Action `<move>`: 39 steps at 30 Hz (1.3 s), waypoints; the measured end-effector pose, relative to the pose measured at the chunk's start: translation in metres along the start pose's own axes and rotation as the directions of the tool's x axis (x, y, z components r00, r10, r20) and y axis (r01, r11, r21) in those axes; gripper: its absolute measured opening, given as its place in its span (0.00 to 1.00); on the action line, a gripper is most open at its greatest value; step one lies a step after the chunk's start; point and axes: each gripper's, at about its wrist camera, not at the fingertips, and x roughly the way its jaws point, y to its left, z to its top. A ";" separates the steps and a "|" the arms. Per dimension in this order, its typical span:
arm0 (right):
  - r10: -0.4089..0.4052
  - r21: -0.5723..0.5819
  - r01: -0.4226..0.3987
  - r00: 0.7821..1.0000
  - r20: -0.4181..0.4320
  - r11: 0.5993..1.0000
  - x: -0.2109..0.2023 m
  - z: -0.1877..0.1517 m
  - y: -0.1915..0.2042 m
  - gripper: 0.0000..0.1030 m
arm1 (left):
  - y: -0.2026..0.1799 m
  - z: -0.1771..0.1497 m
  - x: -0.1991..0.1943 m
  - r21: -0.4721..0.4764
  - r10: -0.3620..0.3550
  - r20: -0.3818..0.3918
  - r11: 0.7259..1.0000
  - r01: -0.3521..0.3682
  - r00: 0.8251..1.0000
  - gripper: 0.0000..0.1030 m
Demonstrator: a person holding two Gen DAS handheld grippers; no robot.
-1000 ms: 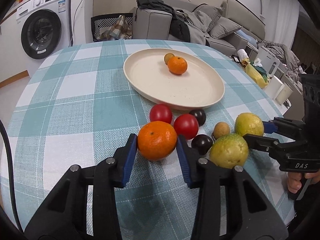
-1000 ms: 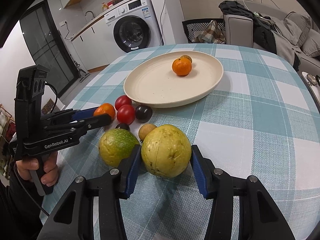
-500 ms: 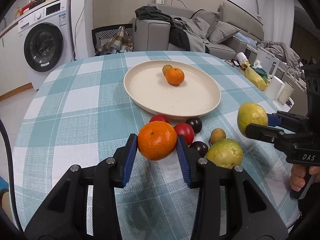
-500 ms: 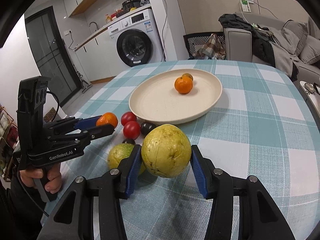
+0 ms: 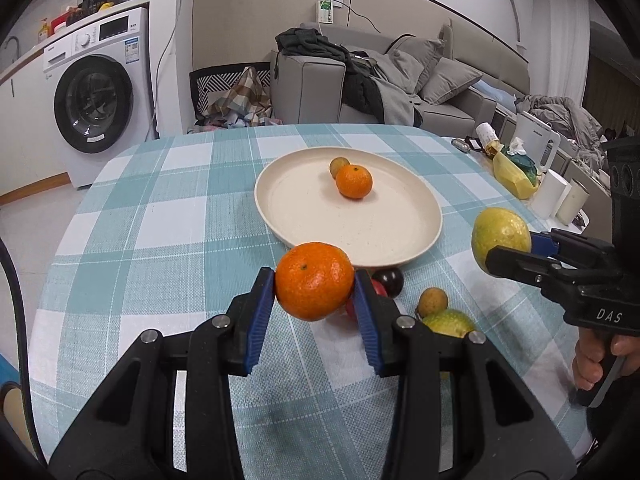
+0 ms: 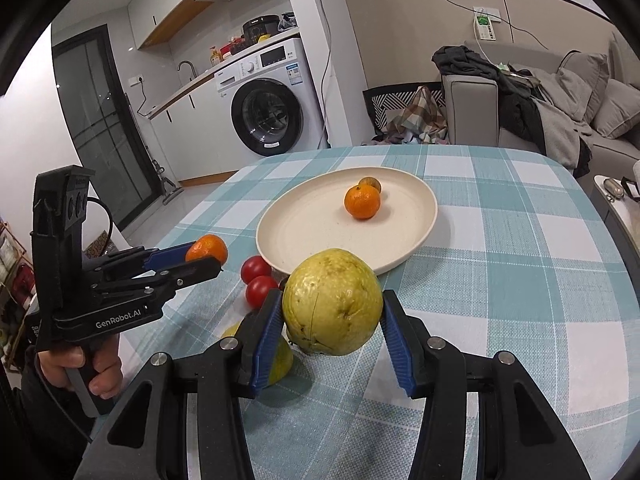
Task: Organize fruits
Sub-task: 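Carry the orange with the left tool while the right tool carries the guava to the plate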
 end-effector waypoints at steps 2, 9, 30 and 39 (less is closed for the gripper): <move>-0.002 -0.001 0.002 1.000 0.006 1.000 0.000 0.004 0.000 0.48 | -0.001 0.003 0.002 0.000 0.002 0.002 1.000 -0.002 1.000 0.36; -0.007 0.000 0.007 1.000 0.026 1.000 0.003 0.019 -0.005 0.48 | -0.001 0.014 0.010 -0.020 0.010 0.007 1.000 -0.010 1.000 0.36; -0.017 0.026 0.017 1.000 0.014 1.000 0.021 0.046 -0.020 0.48 | -0.011 0.037 0.039 0.000 0.014 0.009 1.000 -0.014 1.000 0.36; -0.021 0.026 0.021 1.000 -0.001 0.999 0.032 0.051 -0.024 0.48 | -0.011 0.042 0.057 0.001 0.014 0.004 1.000 -0.014 1.000 0.36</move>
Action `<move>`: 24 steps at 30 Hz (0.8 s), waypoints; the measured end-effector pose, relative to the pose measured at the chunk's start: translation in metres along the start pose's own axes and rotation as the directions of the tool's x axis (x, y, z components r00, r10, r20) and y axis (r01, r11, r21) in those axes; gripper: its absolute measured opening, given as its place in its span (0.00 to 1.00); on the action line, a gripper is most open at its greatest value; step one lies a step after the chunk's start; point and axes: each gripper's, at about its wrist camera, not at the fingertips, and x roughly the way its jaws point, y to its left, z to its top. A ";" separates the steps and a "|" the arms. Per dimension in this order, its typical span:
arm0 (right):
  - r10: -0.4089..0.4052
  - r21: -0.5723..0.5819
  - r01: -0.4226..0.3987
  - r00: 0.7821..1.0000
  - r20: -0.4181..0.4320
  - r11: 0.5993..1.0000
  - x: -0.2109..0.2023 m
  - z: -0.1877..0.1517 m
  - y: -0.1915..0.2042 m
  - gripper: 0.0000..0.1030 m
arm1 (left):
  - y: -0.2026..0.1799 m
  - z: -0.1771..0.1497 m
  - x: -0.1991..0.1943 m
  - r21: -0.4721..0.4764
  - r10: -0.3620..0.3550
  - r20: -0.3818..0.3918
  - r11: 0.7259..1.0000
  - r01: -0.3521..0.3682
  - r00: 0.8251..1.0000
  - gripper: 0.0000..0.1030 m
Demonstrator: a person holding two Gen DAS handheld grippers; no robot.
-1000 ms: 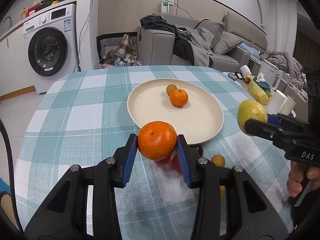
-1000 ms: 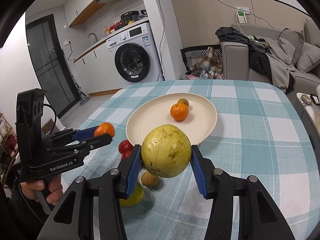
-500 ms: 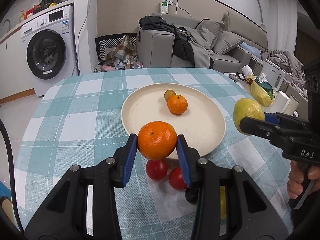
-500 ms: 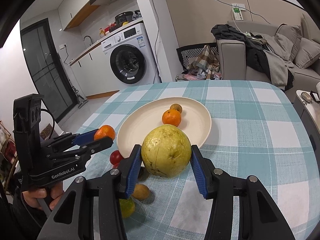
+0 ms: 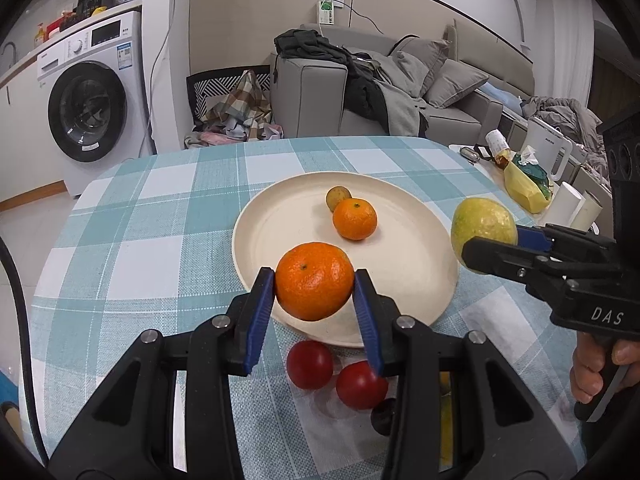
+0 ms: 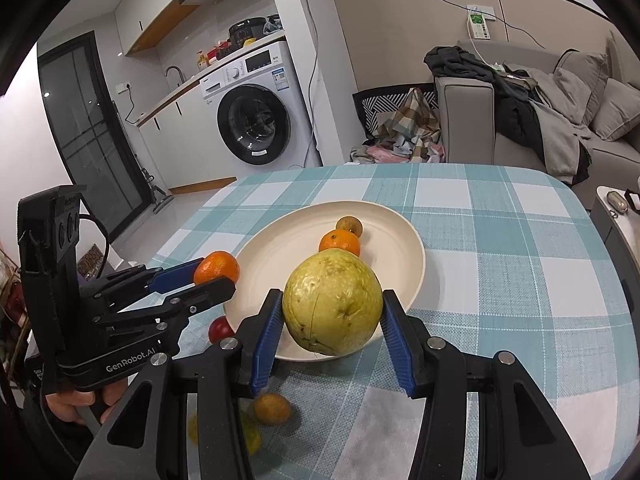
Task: Organize fruits
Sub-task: 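Carry the orange with the left tool while the right tool carries the guava to the plate, then release the orange onto the plate with the left tool while the right tool releases the guava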
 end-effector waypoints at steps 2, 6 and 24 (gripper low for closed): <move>-0.002 0.008 0.002 1.000 -0.005 1.000 0.004 0.000 -0.002 0.48 | 0.001 -0.002 0.003 -0.003 0.001 -0.004 1.000 -0.001 1.000 0.36; -0.001 0.021 0.002 1.000 -0.022 1.000 0.016 -0.003 -0.007 0.48 | 0.005 -0.007 0.012 -0.013 -0.003 -0.019 1.000 0.003 1.000 0.36; -0.002 0.000 0.002 0.998 -0.056 1.000 0.036 -0.009 -0.005 0.48 | 0.008 -0.009 0.021 0.003 0.015 -0.030 1.000 -0.015 0.999 0.36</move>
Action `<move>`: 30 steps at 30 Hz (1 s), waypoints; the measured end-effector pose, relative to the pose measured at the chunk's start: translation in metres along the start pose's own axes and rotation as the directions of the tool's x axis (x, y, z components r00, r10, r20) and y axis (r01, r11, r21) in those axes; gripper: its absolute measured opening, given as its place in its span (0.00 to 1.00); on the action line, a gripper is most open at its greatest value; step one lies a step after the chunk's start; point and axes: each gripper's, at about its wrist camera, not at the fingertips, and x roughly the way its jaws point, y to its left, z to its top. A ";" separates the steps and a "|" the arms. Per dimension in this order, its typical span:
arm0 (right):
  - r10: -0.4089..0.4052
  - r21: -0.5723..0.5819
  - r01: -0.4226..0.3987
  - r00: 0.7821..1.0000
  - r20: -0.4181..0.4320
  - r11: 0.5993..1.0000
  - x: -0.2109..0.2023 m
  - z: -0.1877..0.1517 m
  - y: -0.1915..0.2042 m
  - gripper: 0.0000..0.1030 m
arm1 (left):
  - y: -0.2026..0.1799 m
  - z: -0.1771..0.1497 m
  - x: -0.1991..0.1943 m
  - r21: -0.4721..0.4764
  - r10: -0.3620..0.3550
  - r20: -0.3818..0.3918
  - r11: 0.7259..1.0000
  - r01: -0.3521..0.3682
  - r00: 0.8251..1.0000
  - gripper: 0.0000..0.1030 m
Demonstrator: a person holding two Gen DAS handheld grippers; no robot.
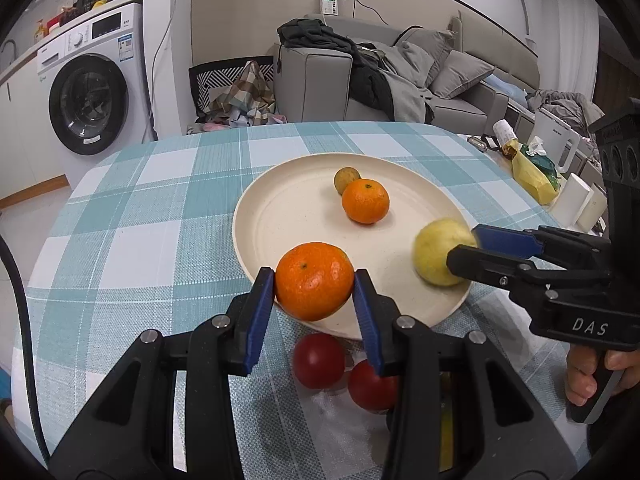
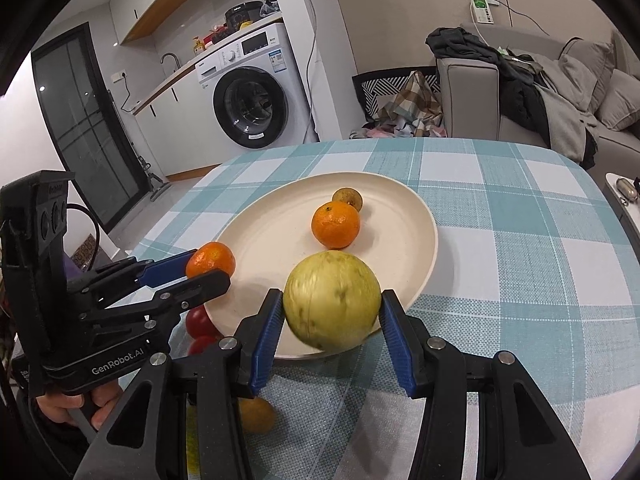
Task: Organize fruits
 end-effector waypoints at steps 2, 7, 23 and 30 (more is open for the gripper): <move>-0.013 0.001 0.013 1.000 0.004 1.000 -0.001 0.000 -0.001 0.49 | -0.001 0.000 0.000 0.002 0.001 -0.002 1.000 -0.001 1.000 0.36; -0.027 0.011 0.027 0.999 0.020 1.000 -0.004 0.000 -0.005 0.55 | -0.001 0.000 0.000 -0.001 0.001 -0.002 1.000 -0.001 1.000 0.36; -0.094 0.006 0.094 0.995 0.023 0.996 -0.016 0.002 -0.005 1.00 | 0.003 -0.003 -0.029 -0.013 0.019 0.041 1.000 -0.019 0.999 0.99; -0.110 -0.021 0.110 0.994 0.003 0.994 -0.027 -0.006 0.001 1.00 | -0.005 -0.013 -0.053 0.018 0.027 0.043 0.999 -0.028 0.999 0.99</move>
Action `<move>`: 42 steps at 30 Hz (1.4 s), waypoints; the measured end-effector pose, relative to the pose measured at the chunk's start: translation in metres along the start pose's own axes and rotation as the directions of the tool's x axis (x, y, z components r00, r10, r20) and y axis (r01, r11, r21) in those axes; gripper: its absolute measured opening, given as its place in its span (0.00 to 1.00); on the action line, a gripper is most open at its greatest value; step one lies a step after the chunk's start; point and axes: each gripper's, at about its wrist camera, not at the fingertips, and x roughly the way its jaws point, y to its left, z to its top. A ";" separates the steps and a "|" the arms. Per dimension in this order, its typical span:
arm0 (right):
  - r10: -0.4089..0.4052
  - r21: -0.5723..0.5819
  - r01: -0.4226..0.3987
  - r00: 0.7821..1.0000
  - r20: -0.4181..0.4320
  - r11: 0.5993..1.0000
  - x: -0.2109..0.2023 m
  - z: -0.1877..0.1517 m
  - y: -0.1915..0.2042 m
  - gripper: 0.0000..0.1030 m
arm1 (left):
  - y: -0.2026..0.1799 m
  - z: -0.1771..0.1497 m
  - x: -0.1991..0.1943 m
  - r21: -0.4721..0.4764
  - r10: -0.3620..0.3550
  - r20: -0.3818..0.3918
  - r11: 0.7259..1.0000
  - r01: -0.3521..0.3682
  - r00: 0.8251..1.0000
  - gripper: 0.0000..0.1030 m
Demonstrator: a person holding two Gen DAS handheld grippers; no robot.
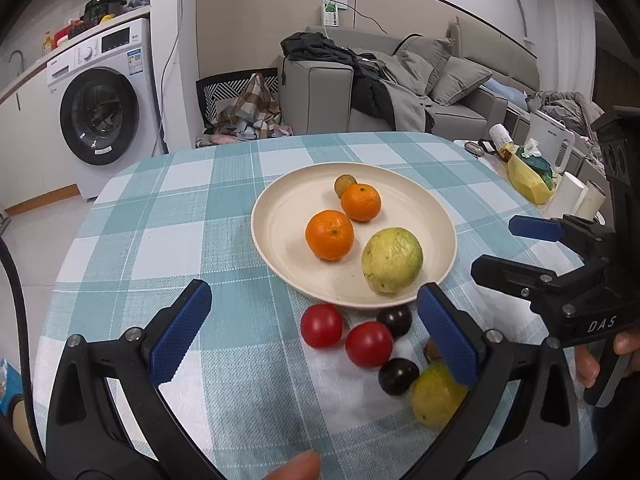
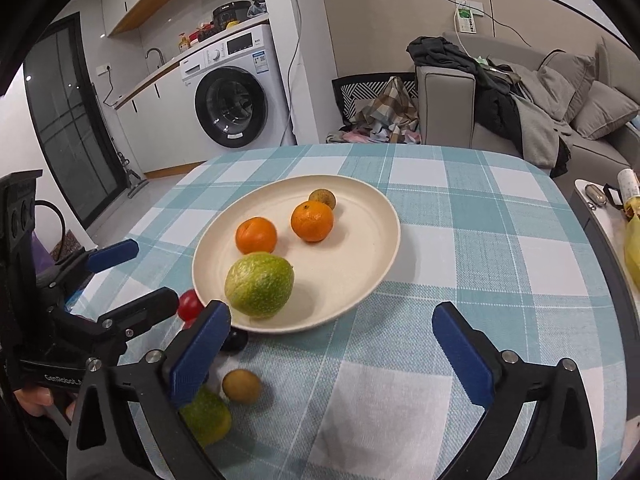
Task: Organize fruits
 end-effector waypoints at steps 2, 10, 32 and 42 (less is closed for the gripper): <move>-0.009 -0.011 0.008 1.000 -0.011 1.000 -0.004 -0.003 0.003 1.00 | -0.001 -0.003 -0.007 -0.001 -0.002 0.005 1.000 0.002 1.000 0.99; -0.048 -0.018 0.048 0.999 -0.026 0.999 -0.022 -0.016 0.017 1.00 | 0.003 -0.015 -0.029 -0.011 -0.024 -0.001 1.000 0.024 1.000 1.00; -0.037 -0.003 0.037 0.996 -0.084 0.999 -0.024 -0.048 0.034 1.00 | -0.002 -0.050 -0.026 -0.031 -0.025 -0.104 0.999 0.022 0.994 1.00; -0.021 0.003 0.022 0.996 -0.090 1.000 -0.028 -0.048 0.021 1.00 | -0.010 -0.054 -0.025 -0.045 -0.031 -0.120 0.999 0.025 0.992 0.99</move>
